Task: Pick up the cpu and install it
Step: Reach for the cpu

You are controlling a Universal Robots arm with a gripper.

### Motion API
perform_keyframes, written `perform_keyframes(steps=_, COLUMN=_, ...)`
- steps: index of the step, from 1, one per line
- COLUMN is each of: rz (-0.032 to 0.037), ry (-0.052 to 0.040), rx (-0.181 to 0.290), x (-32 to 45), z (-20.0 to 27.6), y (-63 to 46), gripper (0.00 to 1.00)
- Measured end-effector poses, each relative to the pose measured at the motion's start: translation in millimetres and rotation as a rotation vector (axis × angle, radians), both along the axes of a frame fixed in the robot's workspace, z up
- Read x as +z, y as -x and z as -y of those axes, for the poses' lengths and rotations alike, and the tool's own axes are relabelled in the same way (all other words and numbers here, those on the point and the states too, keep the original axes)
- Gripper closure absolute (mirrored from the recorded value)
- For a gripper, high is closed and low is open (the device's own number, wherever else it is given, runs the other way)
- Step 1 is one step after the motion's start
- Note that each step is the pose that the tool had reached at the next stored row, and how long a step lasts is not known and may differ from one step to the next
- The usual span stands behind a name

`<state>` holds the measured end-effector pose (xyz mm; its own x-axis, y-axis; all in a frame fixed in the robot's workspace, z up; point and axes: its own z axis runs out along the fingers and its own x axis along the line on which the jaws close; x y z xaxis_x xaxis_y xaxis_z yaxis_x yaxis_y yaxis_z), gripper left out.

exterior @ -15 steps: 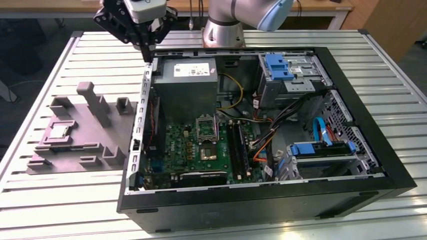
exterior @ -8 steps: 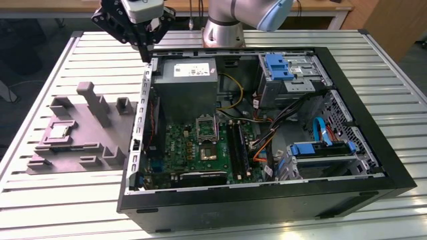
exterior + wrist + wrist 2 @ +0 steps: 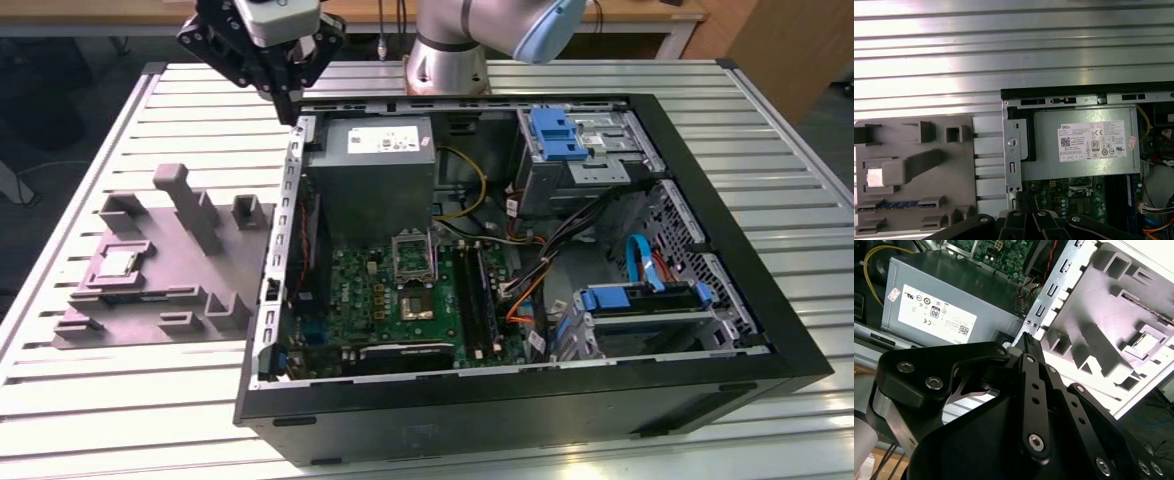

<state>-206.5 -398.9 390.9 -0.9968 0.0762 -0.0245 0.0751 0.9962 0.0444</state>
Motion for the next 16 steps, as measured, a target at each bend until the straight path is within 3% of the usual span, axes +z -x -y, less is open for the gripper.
perform_keyframes(steps=16, rz=-0.0001, ry=0.0001, rx=0.0, x=-0.1, z=-0.2, y=4.1, gripper=0.89)
